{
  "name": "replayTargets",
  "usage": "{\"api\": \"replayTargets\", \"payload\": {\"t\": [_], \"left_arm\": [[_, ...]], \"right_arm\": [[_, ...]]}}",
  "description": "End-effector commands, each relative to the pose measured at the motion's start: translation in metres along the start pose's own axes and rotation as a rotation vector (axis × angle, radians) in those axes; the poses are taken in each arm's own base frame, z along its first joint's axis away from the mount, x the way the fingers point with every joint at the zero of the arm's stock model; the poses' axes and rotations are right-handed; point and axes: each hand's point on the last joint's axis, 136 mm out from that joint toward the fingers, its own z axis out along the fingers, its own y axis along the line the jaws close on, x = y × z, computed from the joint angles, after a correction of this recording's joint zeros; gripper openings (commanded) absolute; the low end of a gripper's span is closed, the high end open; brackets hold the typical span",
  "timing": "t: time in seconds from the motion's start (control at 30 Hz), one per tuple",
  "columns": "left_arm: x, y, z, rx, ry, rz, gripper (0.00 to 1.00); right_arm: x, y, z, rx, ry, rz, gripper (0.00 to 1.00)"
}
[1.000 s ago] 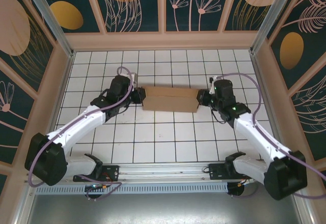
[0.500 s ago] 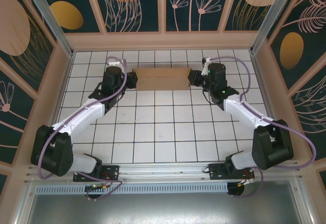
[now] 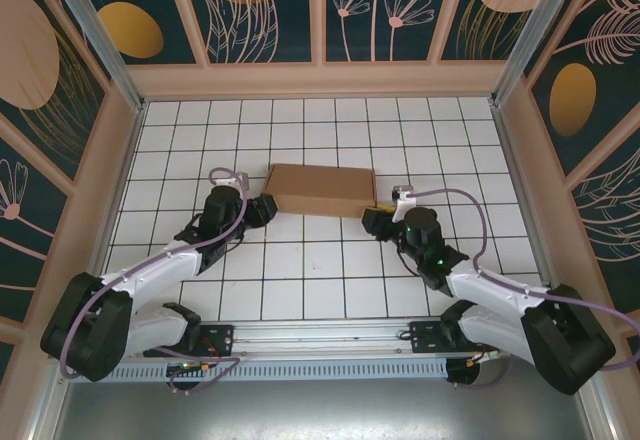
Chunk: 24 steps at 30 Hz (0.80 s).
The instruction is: Fold the paper box
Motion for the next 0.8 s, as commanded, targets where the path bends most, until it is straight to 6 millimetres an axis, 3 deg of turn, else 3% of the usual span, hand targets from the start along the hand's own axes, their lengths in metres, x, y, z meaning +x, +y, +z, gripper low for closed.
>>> {"api": "replayTargets", "payload": {"t": [0.0,0.1,0.3,0.57,0.67,0.77], "left_arm": [[-0.002,0.012,-0.013,-0.112,0.044,0.072,0.53],[-0.020,0.014,-0.011,-0.134,0.034,0.081,0.56],[-0.043,0.006,0.032,-0.103,0.042,0.059,0.58],[-0.021,0.011,0.082,-0.072,0.162,-0.018,0.49],[-0.018,0.017,0.095,-0.087,0.182,-0.034,0.39],[-0.025,0.030,0.107,-0.117,0.179,-0.064,0.31]], "right_arm": [[-0.016,0.000,-0.006,0.023,-0.052,0.014,0.49],[-0.021,-0.003,-0.001,0.035,-0.023,0.001,0.51],[-0.014,-0.051,0.031,0.176,0.161,0.155,0.54],[0.007,-0.051,0.069,0.146,0.326,0.198,0.42],[0.014,-0.061,0.087,0.171,0.371,0.214,0.35],[0.006,-0.066,0.107,0.173,0.373,0.220,0.32]]}}
